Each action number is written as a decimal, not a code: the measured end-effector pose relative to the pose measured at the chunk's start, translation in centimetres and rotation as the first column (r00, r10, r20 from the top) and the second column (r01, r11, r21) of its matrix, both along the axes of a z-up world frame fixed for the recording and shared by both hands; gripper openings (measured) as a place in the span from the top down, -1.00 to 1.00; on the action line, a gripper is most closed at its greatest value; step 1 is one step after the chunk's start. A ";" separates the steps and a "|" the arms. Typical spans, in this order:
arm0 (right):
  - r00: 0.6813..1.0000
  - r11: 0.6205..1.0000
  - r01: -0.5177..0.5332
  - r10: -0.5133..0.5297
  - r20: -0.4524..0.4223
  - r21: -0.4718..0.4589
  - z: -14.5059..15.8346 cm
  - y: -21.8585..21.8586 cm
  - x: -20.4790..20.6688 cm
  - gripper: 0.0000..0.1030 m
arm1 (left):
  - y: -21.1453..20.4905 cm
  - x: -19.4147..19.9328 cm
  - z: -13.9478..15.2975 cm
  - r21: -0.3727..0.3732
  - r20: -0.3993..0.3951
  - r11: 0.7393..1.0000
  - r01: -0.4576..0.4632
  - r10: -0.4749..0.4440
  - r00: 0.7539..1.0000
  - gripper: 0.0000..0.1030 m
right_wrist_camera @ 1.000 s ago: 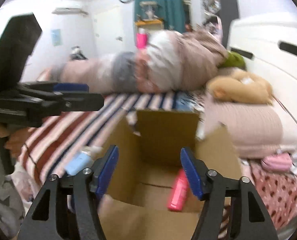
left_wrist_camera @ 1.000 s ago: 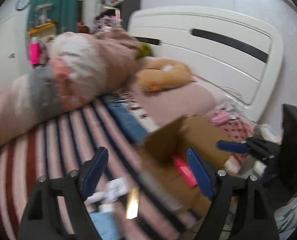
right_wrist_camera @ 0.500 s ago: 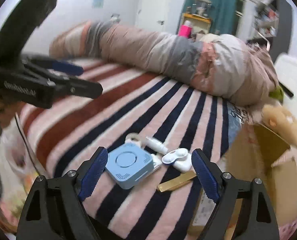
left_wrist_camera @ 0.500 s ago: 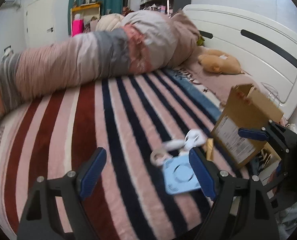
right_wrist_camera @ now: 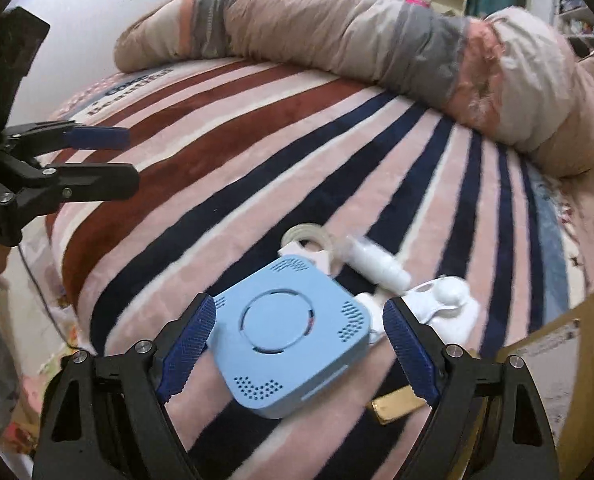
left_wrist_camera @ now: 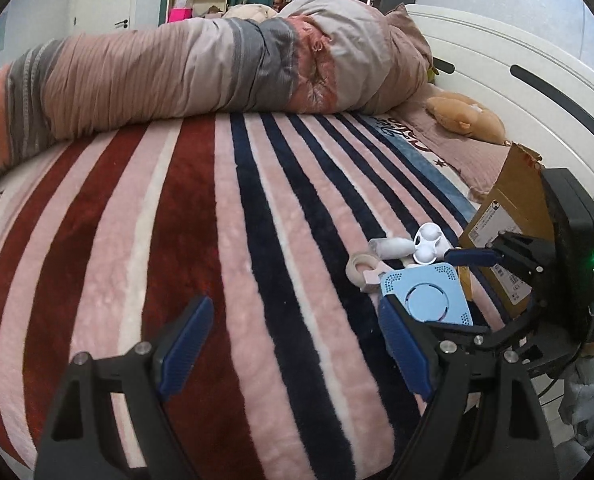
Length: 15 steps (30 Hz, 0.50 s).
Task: Organize rigid objects
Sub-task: 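Grasp the light-blue square case with the right gripper and lift it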
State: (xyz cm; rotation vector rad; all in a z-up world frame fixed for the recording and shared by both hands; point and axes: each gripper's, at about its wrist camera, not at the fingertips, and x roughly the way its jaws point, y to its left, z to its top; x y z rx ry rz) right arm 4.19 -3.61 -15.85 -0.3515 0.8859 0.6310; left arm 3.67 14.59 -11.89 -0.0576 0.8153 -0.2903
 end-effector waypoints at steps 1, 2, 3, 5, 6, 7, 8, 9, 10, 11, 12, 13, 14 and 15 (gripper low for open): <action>1.000 1.000 -0.013 0.013 -0.022 0.001 -0.2 0.2 0.0 -0.64 | 0.0 -0.1 0.0 0.000 0.000 1.000 0.000 0.000 1.000 -0.59; 0.999 1.000 -0.020 0.020 -0.027 -0.002 -0.2 0.2 -0.3 -0.64 | -0.1 -0.1 0.0 0.000 0.001 1.000 -0.001 0.001 1.000 -0.59; 0.999 0.999 -0.032 0.032 -0.032 -0.005 -0.2 0.3 -0.5 -0.64 | 0.0 -0.1 0.0 -0.002 0.000 1.000 0.000 0.000 1.000 -0.59; 0.996 0.998 -0.061 0.061 -0.061 -0.004 -0.3 0.4 -1.3 -0.65 | -0.1 -0.3 0.0 -0.004 0.001 1.000 0.000 0.000 1.000 -0.59; 0.994 0.997 -0.078 0.078 -0.082 0.003 -0.3 0.4 -1.6 -0.67 | -0.1 -0.3 0.1 -0.004 0.002 1.000 0.000 0.000 1.000 -0.60; 0.988 0.995 -0.104 0.104 -0.111 0.010 -0.4 0.5 -1.9 -0.67 | -0.1 -0.4 0.1 -0.005 0.003 1.000 0.000 0.000 1.000 -0.60; 0.984 0.992 -0.123 0.123 -0.129 0.011 -0.6 0.7 -1.9 -0.66 | -0.1 -0.5 0.1 -0.006 0.003 1.000 0.000 0.000 1.000 -0.59; 0.979 0.990 -0.143 0.142 -0.143 0.005 -0.9 0.9 -2.1 -0.66 | 0.0 -0.6 0.1 -0.008 0.002 1.000 -0.001 0.001 1.000 -0.59; 0.979 0.988 -0.155 0.151 -0.136 -0.021 -1.2 1.2 -2.3 -0.66 | 0.0 -0.7 0.1 -0.009 0.002 1.000 -0.002 0.002 1.000 -0.60; 0.980 0.986 -0.162 0.156 -0.122 -0.042 -1.5 1.5 -2.3 -0.66 | 0.2 -0.7 0.1 -0.011 0.001 1.000 -0.005 0.005 1.000 -0.60; 0.980 0.984 -0.171 0.164 -0.111 -0.054 -1.7 1.7 -2.3 -0.66 | 0.2 -0.8 0.1 -0.012 -0.001 1.000 -0.007 0.007 1.000 -0.60; 0.978 0.981 -0.185 0.178 -0.105 -0.053 -2.0 2.1 -2.2 -0.66 | 0.3 -0.8 0.0 -0.012 -0.002 1.000 -0.009 0.009 1.000 -0.60; 0.976 0.979 -0.195 0.189 -0.105 -0.052 -2.2 2.3 -2.0 -0.66 | 0.4 -0.9 0.0 -0.011 -0.003 1.000 -0.012 0.012 1.000 -0.60; 0.972 0.975 -0.214 0.208 -0.107 -0.054 -2.5 2.7 -1.9 -0.66 | 0.4 -0.9 0.0 -0.009 -0.005 1.000 -0.016 0.016 1.000 -0.60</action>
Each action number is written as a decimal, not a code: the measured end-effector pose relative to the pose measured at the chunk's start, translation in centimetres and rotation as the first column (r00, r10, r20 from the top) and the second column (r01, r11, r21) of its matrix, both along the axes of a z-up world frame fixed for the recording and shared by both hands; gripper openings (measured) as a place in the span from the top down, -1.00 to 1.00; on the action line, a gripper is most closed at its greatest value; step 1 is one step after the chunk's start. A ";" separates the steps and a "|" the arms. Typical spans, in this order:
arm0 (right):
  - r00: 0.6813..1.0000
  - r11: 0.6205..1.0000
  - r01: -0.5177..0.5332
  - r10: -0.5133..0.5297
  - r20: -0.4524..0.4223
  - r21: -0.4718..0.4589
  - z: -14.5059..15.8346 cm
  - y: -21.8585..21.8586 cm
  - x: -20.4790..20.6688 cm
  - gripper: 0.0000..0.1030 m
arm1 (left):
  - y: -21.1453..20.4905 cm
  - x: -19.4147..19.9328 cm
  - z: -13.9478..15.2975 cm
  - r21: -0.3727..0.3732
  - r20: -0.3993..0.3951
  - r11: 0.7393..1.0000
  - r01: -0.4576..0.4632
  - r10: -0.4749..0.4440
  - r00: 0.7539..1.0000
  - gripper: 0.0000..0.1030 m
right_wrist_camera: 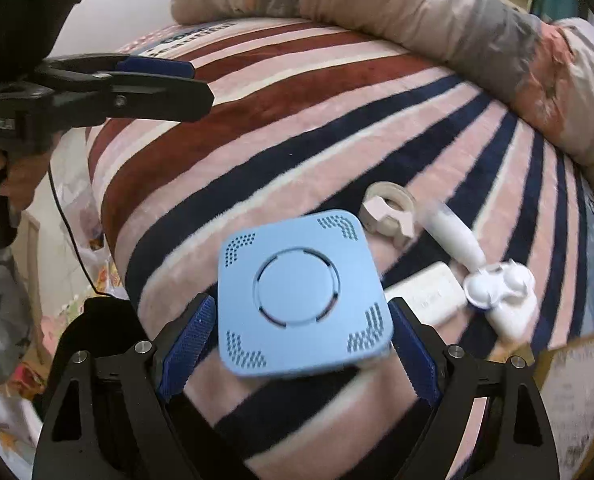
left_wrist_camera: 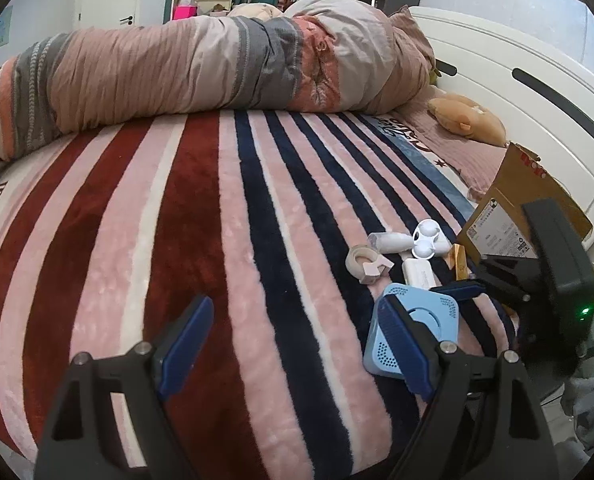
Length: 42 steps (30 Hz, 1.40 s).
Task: Organize rigid objects
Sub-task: 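Grasp the light-blue square case with the right gripper and lift it, then lower the light-blue case into the box and open the right gripper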
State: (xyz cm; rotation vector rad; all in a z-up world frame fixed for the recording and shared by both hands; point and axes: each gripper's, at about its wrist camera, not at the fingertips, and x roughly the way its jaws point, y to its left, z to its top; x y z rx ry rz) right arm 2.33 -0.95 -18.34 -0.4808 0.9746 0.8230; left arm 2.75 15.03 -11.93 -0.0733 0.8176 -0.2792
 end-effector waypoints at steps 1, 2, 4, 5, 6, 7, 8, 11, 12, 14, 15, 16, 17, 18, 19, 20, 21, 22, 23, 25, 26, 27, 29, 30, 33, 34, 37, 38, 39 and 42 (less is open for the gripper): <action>1.000 1.000 -0.020 0.020 0.000 -0.004 -0.2 0.2 0.1 -0.66 | 0.0 0.0 0.0 0.001 -0.001 1.000 -0.002 0.002 1.000 -0.60; 0.999 0.999 -0.036 0.036 0.005 -0.011 -0.4 0.4 0.1 -0.66 | 0.1 -0.1 -0.1 0.001 -0.003 1.000 -0.003 0.003 1.000 -0.60; 0.997 0.996 -0.068 0.070 0.041 -0.049 -0.8 1.0 0.1 -0.66 | 0.2 -0.1 -0.2 0.001 -0.006 1.000 -0.004 0.004 1.000 -0.60; 0.995 0.995 -0.080 0.084 0.055 -0.064 -1.0 1.3 0.0 -0.65 | 0.2 -0.1 -0.2 0.001 -0.007 1.000 -0.004 0.004 1.000 -0.60; 0.993 0.993 -0.091 0.097 0.064 -0.077 -1.1 1.4 -0.2 -0.51 | 0.2 -0.2 -0.2 0.000 -0.008 1.000 -0.004 0.004 1.000 -0.60; 0.991 0.992 -0.093 0.101 0.087 -0.089 -1.2 1.6 -0.4 -0.52 | 0.2 -0.2 -0.2 -0.001 -0.008 1.000 -0.004 0.004 1.000 -0.60; 0.990 0.992 -0.090 0.098 0.096 -0.091 -1.1 1.6 -0.5 -0.51 | 0.2 -0.2 -0.2 -0.001 -0.008 1.000 -0.004 0.004 1.000 -0.60; 0.985 0.994 -0.094 0.101 0.136 -0.062 -0.3 1.5 -1.2 -0.51 | 0.1 -0.3 -0.1 -0.003 -0.006 1.000 0.004 -0.004 1.000 -0.60; 0.984 0.994 -0.092 0.099 0.150 -0.052 0.1 1.3 -1.4 -0.51 | -0.1 -0.4 0.0 -0.005 -0.004 1.000 0.012 -0.012 1.000 -0.60; 0.978 0.996 -0.083 0.087 0.189 -0.029 1.1 1.2 -1.8 -0.51 | -0.3 -0.5 0.3 -0.019 -0.003 0.999 0.027 -0.027 1.000 -0.60; 0.974 0.996 -0.084 0.084 0.210 -0.008 1.9 1.0 -2.2 -0.51 | -0.5 -0.7 0.6 -0.040 -0.001 0.998 0.044 -0.044 0.999 -0.59; 0.971 0.997 -0.082 0.078 0.227 0.009 2.5 1.0 -2.3 -0.51 | -0.8 -0.8 1.0 -0.064 0.002 0.996 0.060 -0.060 0.998 -0.59; 0.968 0.997 -0.079 0.071 0.241 0.026 3.2 0.9 -2.5 -0.51 | -1.0 -1.0 1.3 -0.081 0.006 0.994 0.071 -0.071 0.997 -0.59; 0.964 0.996 -0.077 0.062 0.258 0.049 3.9 0.8 -2.8 -0.51 | -1.3 -1.3 2.0 -0.109 0.015 0.989 0.095 -0.094 0.995 -0.59; 0.961 0.994 -0.078 0.054 0.273 0.079 5.0 0.5 -3.2 -0.51 | -1.6 -1.5 2.5 -0.129 0.024 0.985 0.115 -0.112 0.993 -0.59; 0.958 0.992 -0.079 0.049 0.281 0.095 5.6 0.4 -3.4 -0.51 | -2.0 -1.7 3.2 -0.154 0.035 0.978 0.140 -0.136 0.990 -0.59; 0.952 0.989 -0.078 0.035 0.304 0.128 6.8 0.0 -3.9 -0.51 | -2.5 -2.0 4.1 -0.183 0.050 0.968 0.171 -0.164 0.985 -0.59; 0.948 0.986 -0.078 0.028 0.317 0.147 7.5 -0.2 -4.1 -0.51 | -3.0 -2.1 4.8 -0.201 0.062 0.960 0.195 -0.186 0.981 -0.59; 0.943 0.981 -0.081 0.019 0.331 0.174 8.4 -0.5 -4.5 -0.51 | -3.6 -2.3 5.5 -0.218 0.074 0.950 0.221 -0.210 0.975 -0.59; 0.932 0.969 -0.083 -0.006 0.361 0.232 10.3 -1.6 -5.3 -0.51 | -5.0 -2.4 6.9 -0.260 0.093 0.927 0.272 -0.256 0.962 -0.59; 0.928 0.965 -0.084 -0.016 0.372 0.250 11.0 -2.1 -5.5 -0.51 | -5.8 -2.4 7.7 -0.281 0.098 0.914 0.293 -0.276 0.956 -0.59; 0.922 0.960 -0.080 -0.030 0.385 0.267 11.7 -2.6 -5.7 -0.51 | -6.6 -2.3 8.4 -0.290 0.104 0.906 0.308 -0.290 0.951 -0.59; 0.906 0.952 -0.074 -0.061 0.420 0.298 13.2 -4.1 -6.3 -0.51 | -8.1 -2.1 9.7 -0.289 0.117 0.898 0.333 -0.312 0.943 -0.55; 0.898 0.949 -0.068 -0.077 0.433 0.309 13.8 -4.8 -6.4 -0.51 | -9.1 -2.0 10.4 -0.285 0.123 0.893 0.349 -0.327 0.937 -0.44; 0.874 0.935 -0.036 -0.142 0.465 0.352 15.5 -7.7 -6.7 -0.51 | -13.0 -1.4 12.2 -0.256 0.124 0.884 0.392 -0.373 0.920 -0.16; 0.870 0.933 -0.026 -0.157 0.468 0.360 15.8 -8.6 -6.7 -0.51 | -14.0 -1.3 12.7 -0.239 0.128 0.886 0.397 -0.377 0.917 -0.15; 0.863 0.920 0.024 -0.217 0.457 0.392 16.7 -12.2 -6.5 -0.50 | -17.5 -0.6 14.2 -0.196 0.146 0.884 0.425 -0.403 0.904 0.05; 0.862 0.916 0.040 -0.234 0.450 0.399 16.9 -13.2 -6.5 -0.50 | -18.5 -0.5 14.5 -0.186 0.146 0.880 0.438 -0.416 0.898 0.16; 0.861 0.913 0.059 -0.251 0.442 0.403 16.9 -14.3 -6.5 -0.50 | -20.2 -0.3 14.8 -0.173 0.147 0.871 0.459 -0.438 0.887 0.25; 0.855 0.901 0.128 -0.313 0.414 0.415 16.8 -17.8 -6.2 -0.50 | -24.2 0.0 15.2 -0.125 0.145 0.848 0.515 -0.498 0.855 0.35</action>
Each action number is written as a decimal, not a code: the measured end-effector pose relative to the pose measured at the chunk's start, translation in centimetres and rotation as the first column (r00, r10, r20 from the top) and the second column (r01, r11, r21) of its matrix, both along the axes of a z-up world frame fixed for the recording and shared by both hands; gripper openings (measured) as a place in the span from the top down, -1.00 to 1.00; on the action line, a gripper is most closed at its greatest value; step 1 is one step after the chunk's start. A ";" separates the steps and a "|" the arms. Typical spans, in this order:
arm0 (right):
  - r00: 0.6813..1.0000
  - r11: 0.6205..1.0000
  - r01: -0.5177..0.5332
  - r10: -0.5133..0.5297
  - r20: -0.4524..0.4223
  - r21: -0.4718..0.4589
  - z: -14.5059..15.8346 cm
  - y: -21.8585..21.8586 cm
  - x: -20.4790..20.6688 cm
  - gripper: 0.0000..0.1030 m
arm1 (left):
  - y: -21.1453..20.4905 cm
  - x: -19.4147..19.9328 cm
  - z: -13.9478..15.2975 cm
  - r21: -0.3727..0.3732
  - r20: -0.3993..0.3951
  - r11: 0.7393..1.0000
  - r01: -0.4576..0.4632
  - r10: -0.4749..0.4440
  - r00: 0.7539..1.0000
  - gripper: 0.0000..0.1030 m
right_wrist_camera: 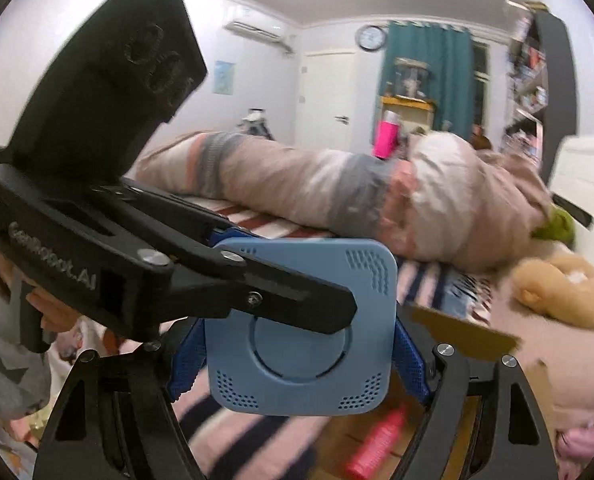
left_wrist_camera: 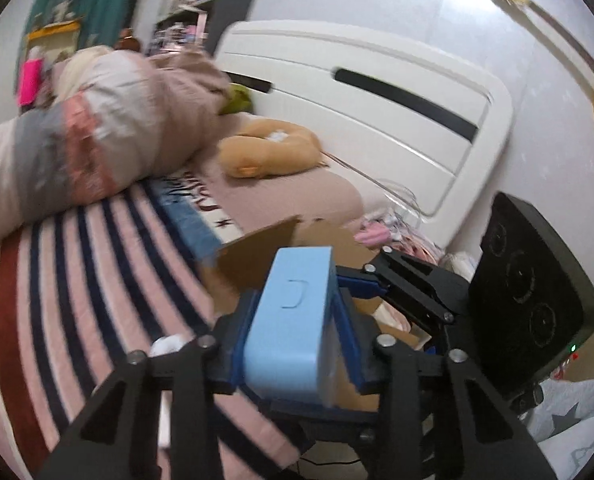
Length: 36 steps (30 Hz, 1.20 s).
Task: Organize rigid objects
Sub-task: 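Lower the light-blue case into the box and open the right gripper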
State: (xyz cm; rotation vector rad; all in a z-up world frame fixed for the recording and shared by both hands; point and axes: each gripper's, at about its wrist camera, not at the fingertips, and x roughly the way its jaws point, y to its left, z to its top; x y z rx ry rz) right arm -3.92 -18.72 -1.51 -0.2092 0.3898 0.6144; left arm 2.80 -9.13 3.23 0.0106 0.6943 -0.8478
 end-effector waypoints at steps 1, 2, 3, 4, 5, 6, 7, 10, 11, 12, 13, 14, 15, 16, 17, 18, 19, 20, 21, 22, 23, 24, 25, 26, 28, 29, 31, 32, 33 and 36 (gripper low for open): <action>1.000 1.000 0.024 -0.024 -0.018 0.009 -0.1 -1.4 0.2 -0.50 | -1.4 0.1 0.0 0.018 0.007 1.000 0.015 -0.015 1.000 0.35; 0.999 0.999 0.040 -0.039 -0.033 0.017 -0.2 -2.4 0.4 -0.50 | -2.6 0.2 -0.1 0.033 0.011 0.999 0.028 -0.028 1.000 0.35; 0.997 0.998 0.059 -0.057 -0.060 0.034 -0.3 -3.7 0.7 -0.50 | -3.6 0.2 -0.2 0.042 0.013 0.998 0.041 -0.042 0.999 0.37; 0.994 0.996 0.072 -0.068 -0.085 0.054 -0.3 -4.9 0.9 -0.50 | -4.5 0.5 -0.4 0.049 0.009 0.997 0.053 -0.054 0.999 0.37; 0.990 0.994 0.084 -0.076 -0.116 0.064 -0.4 -5.9 1.3 -0.50 | -5.3 0.8 -0.5 0.056 0.001 0.996 0.064 -0.064 0.998 0.37; 0.987 0.993 0.095 -0.085 -0.139 0.073 -0.5 -6.7 1.6 -0.50 | -6.3 1.2 -0.8 0.059 -0.008 0.995 0.077 -0.077 0.997 0.37; 0.982 0.990 0.113 -0.097 -0.164 0.088 -0.8 -7.7 1.9 -0.50 | -7.0 1.4 -1.0 0.063 -0.018 0.994 0.086 -0.085 0.996 0.38; 0.970 0.985 0.139 -0.115 -0.214 0.098 -1.4 -9.6 2.6 -0.50 | -8.9 1.9 -1.8 0.091 -0.044 0.989 0.113 -0.109 0.993 0.38; 0.965 0.985 0.145 -0.120 -0.233 0.093 -1.7 -9.7 2.9 -0.50 | -9.5 2.3 -2.2 0.103 -0.058 0.987 0.122 -0.117 0.991 0.38; 0.959 0.985 0.150 -0.125 -0.253 0.084 -2.0 -10.0 2.9 -0.50 | -10.0 2.7 -2.6 0.113 -0.071 0.985 0.131 -0.124 0.990 0.38; 0.952 0.985 0.158 -0.134 -0.275 0.066 -2.3 -10.3 3.1 -0.50 | -10.3 2.9 -3.0 0.119 -0.085 0.983 0.139 -0.129 0.988 0.38; 0.947 0.985 0.165 -0.144 -0.286 0.051 -2.6 -10.4 3.4 -0.50 | -10.5 2.9 -3.4 0.124 -0.095 0.982 0.143 -0.132 0.987 0.37; 0.944 0.985 0.169 -0.151 -0.293 0.040 -2.7 -10.4 3.5 -0.51 | -10.7 3.1 -3.7 0.134 -0.106 0.980 0.145 -0.131 0.986 0.37; 0.939 0.984 0.180 -0.167 -0.302 0.015 -3.0 -10.3 3.4 -0.51 | -10.8 3.1 -3.9 0.143 -0.106 0.980 0.139 -0.125 0.986 0.36; 0.933 0.981 0.195 -0.190 -0.307 -0.014 -3.4 -10.2 3.7 -0.52 | -10.9 3.1 -4.0 0.155 -0.104 0.979 0.132 -0.117 0.988 0.26; 0.929 0.978 0.208 -0.208 -0.307 -0.035 -3.7 -10.1 3.7 -0.63 | -10.9 3.0 -4.0 0.167 -0.097 0.979 0.120 -0.105 0.990 0.10; 0.922 0.970 0.231 -0.243 -0.303 -0.075 -4.0 -9.9 3.9 -0.80 | -10.8 3.0 -4.0 0.169 -0.092 0.979 0.111 -0.097 0.991 0.02; 0.920 0.966 0.242 -0.258 -0.295 -0.091 -4.3 -10.0 4.1 -0.83 | -10.6 3.1 -3.8 0.167 -0.088 0.980 0.105 -0.091 0.992 -0.08; 0.920 0.964 0.247 -0.266 -0.289 -0.099 -4.3 -9.9 4.0 -0.84 | -10.2 3.0 -3.6 0.163 -0.083 0.982 0.097 -0.084 0.993 -0.11; 0.919 0.965 0.245 -0.261 -0.294 -0.093 -4.3 -9.9 4.0 -0.84 | -9.9 3.0 -3.4 0.160 -0.078 0.983 0.090 -0.079 0.994 -0.12; 0.919 0.967 0.241 -0.255 -0.300 -0.082 -4.1 -10.0 3.9 -0.84 | -9.4 3.0 -3.2 0.157 -0.071 0.984 0.079 -0.069 0.995 -0.16; 0.920 0.968 0.239 -0.249 -0.302 -0.069 -3.9 -10.0 3.8 -0.84 | -8.8 2.9 -2.8 0.152 -0.059 0.986 0.061 -0.053 0.997 -0.22; 0.924 0.969 0.239 -0.245 -0.294 -0.058 -3.6 -10.0 3.5 -0.84 | -8.1 2.9 -2.4 0.148 -0.046 0.988 0.042 -0.035 0.998 -0.25; 0.926 0.969 0.241 -0.246 -0.285 -0.054 -3.3 -9.9 3.3 -0.84 | -7.7 2.8 -2.1 0.145 -0.036 0.989 0.029 -0.024 0.999 -0.27; 0.935 0.969 0.243 -0.246 -0.255 -0.045 -2.3 -9.5 2.6 -0.84 | -5.9 2.4 -1.2 0.135 -0.005 0.991 -0.012 0.013 1.000 -0.28; 0.941 0.972 0.233 -0.235 -0.244 -0.036 -1.9 -9.1 2.4 -0.84 | -5.1 2.2 -0.9 0.131 0.006 0.991 -0.030 0.029 1.000 -0.30; 0.951 0.977 0.211 -0.212 -0.224 -0.026 -1.2 -8.1 2.2 -0.84 | -2.8 1.8 -0.1 0.126 0.036 0.989 -0.077 0.073 0.997 -0.31; 0.956 0.979 0.202 -0.203 -0.212 -0.028 -0.8 -7.3 2.0 -0.84 | -1.7 1.5 0.2 0.124 0.048 0.987 -0.099 0.094 0.994 -0.32; 0.959 0.980 0.197 -0.200 -0.203 -0.033 -0.6 -6.6 1.8 -0.84 | -0.5 1.3 0.5 0.121 0.059 0.985 -0.121 0.115 0.992 -0.35; 0.971 0.984 0.175 -0.177 -0.163 -0.026 0.3 -3.7 1.3 -0.84 | 4.0 0.5 0.8 0.112 0.082 0.972 -0.205 0.197 0.977 -0.39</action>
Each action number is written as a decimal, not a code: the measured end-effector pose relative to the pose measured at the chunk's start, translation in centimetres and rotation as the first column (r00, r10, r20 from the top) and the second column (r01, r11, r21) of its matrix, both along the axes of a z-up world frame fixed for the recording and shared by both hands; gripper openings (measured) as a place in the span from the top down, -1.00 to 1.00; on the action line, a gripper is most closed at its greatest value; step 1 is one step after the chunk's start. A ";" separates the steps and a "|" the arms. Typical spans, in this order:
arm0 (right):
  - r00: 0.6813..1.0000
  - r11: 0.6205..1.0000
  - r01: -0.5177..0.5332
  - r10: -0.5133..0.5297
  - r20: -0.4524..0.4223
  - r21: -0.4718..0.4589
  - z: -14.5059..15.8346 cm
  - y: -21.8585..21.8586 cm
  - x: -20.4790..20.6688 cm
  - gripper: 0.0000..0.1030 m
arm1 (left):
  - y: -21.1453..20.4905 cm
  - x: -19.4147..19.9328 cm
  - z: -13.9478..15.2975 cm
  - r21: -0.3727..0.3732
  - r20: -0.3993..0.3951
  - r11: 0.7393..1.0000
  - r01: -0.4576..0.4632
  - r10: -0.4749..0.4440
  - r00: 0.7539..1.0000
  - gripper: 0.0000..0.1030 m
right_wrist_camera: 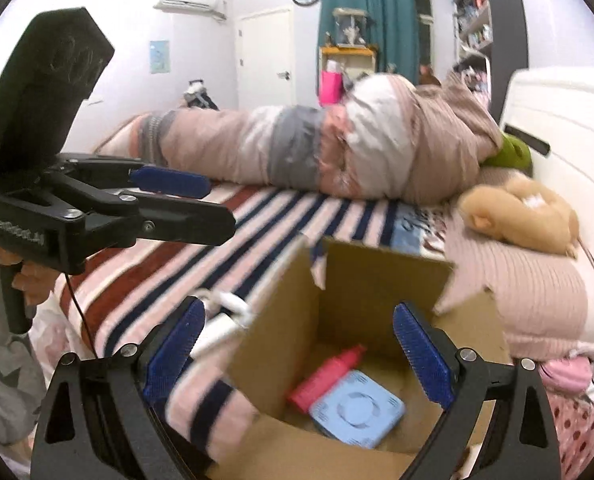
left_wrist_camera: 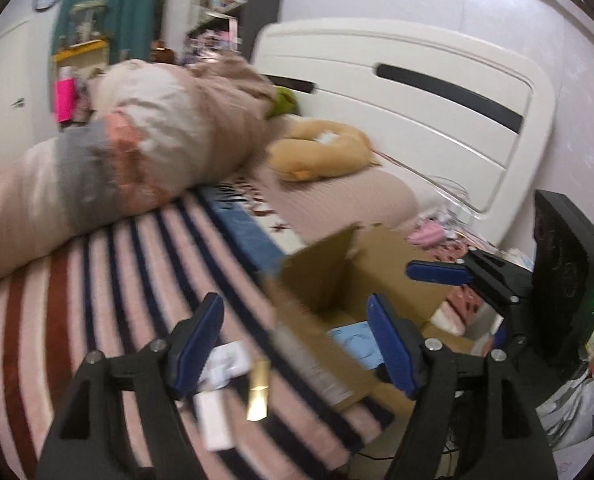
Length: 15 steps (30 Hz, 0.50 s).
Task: Organize rigid objects
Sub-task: 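Lower the light-blue case into the box and open the right gripper, then grasp the white box with the right gripper while the left grasps the tape roll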
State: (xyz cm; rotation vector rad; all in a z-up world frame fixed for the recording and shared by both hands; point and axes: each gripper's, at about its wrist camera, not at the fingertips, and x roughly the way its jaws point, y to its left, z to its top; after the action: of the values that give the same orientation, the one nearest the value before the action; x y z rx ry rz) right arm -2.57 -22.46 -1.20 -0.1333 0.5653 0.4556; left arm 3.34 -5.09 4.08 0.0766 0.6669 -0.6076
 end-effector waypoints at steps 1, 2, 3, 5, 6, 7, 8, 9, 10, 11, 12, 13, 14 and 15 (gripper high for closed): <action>1.000 1.000 -0.015 0.015 0.002 0.004 0.2 1.3 -0.1 -0.84 | 1.3 -0.2 0.0 0.002 0.006 1.000 -0.025 0.025 1.000 -0.39; 1.000 1.000 -0.022 0.022 -0.002 0.006 0.3 2.1 -0.1 -0.84 | 2.6 -0.4 -0.1 0.003 0.010 0.999 -0.050 0.050 0.999 -0.39; 1.000 1.000 -0.027 0.027 -0.005 0.010 0.4 3.2 -0.1 -0.84 | 4.2 -0.6 -0.3 0.003 0.014 0.997 -0.080 0.080 0.997 -0.40; 0.998 0.998 -0.064 0.064 -0.020 0.028 0.4 5.6 0.0 -0.84 | 6.9 -0.9 -0.8 0.001 0.017 0.992 -0.126 0.126 0.992 -0.45; 0.996 0.996 -0.084 0.086 -0.039 0.033 0.2 6.6 0.1 -0.84 | 8.5 -1.0 -1.3 -0.001 0.015 0.988 -0.156 0.156 0.988 -0.49; 0.992 0.994 -0.102 0.104 -0.066 0.043 -0.1 8.1 0.3 -0.84 | 9.6 -1.0 -1.7 -0.001 0.014 0.985 -0.175 0.175 0.984 -0.50; 0.990 0.992 -0.112 0.116 -0.079 0.050 -0.4 9.0 0.4 -0.84 | 11.1 -1.0 -2.4 0.002 0.009 0.980 -0.199 0.199 0.980 -0.50; 0.988 0.991 -0.120 0.125 -0.096 0.055 -0.9 10.0 0.5 -0.83 | 12.1 -1.0 -3.0 0.007 0.003 0.976 -0.216 0.216 0.976 -0.50; 0.984 0.990 -0.125 0.132 -0.119 0.057 -1.6 11.1 0.8 -0.82 | 12.9 -1.0 -3.7 0.012 -0.002 0.973 -0.230 0.230 0.973 -0.50; 0.980 0.990 -0.129 0.136 -0.143 0.058 -2.4 12.1 1.1 -0.81 | 14.0 -0.9 -4.6 0.019 -0.012 0.969 -0.245 0.246 0.969 -0.50; 0.977 0.990 -0.129 0.137 -0.162 0.061 -3.2 12.9 1.3 -0.74 | 14.6 -0.7 -5.5 0.024 -0.021 0.967 -0.254 0.255 0.967 -0.50; 0.973 0.990 -0.128 0.137 -0.188 0.060 -4.3 13.6 1.6 -0.67 | 15.2 -0.6 -6.1 0.025 -0.030 0.965 -0.260 0.260 0.965 -0.51; 0.967 0.991 -0.126 0.134 -0.216 0.054 -5.4 14.3 1.9 -0.66 | 16.0 -0.4 -7.2 0.025 -0.047 0.964 -0.266 0.267 0.963 -0.50; 0.963 0.991 -0.122 0.130 -0.237 0.047 -6.4 14.8 2.1 -0.66 | 16.3 -0.1 -8.2 0.025 -0.063 0.963 -0.269 0.270 0.961 -0.50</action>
State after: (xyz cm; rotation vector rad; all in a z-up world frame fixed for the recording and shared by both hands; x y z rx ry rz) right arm -0.45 -7.64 -7.58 -0.0842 0.7900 0.6096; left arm 3.20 11.25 -4.17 -0.0193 0.7320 -0.3427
